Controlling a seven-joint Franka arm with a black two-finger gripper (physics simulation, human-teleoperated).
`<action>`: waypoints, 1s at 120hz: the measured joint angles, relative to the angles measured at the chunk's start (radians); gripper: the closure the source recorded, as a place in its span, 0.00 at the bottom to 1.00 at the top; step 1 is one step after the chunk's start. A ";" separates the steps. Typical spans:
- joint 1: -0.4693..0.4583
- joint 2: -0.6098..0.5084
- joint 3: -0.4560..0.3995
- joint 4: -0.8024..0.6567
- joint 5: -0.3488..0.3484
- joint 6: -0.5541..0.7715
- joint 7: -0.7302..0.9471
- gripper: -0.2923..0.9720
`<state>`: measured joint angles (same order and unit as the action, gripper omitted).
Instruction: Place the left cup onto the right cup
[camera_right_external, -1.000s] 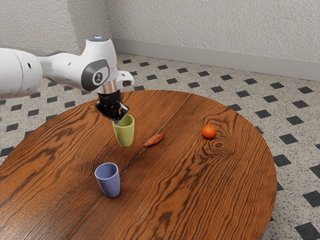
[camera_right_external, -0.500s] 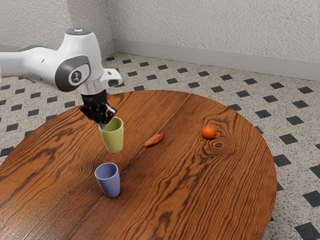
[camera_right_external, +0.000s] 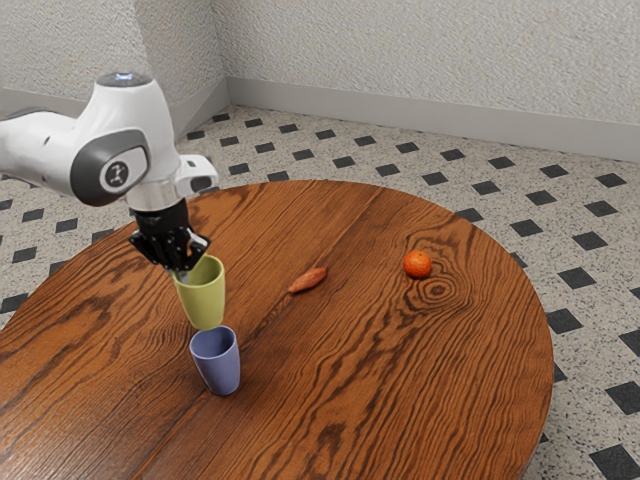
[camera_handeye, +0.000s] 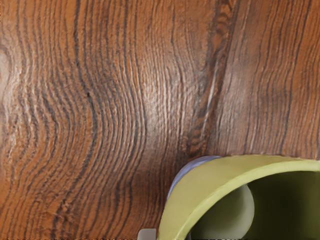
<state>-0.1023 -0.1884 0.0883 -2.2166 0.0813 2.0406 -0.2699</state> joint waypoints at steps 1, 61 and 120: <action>0.000 0.000 0.000 -0.001 0.000 0.000 -0.001 0.85; -0.001 0.041 0.002 -0.029 0.000 0.028 -0.064 0.85; -0.020 0.079 0.002 -0.029 0.000 0.066 -0.102 0.85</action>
<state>-0.1223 -0.1097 0.0905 -2.2452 0.0814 2.1069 -0.3720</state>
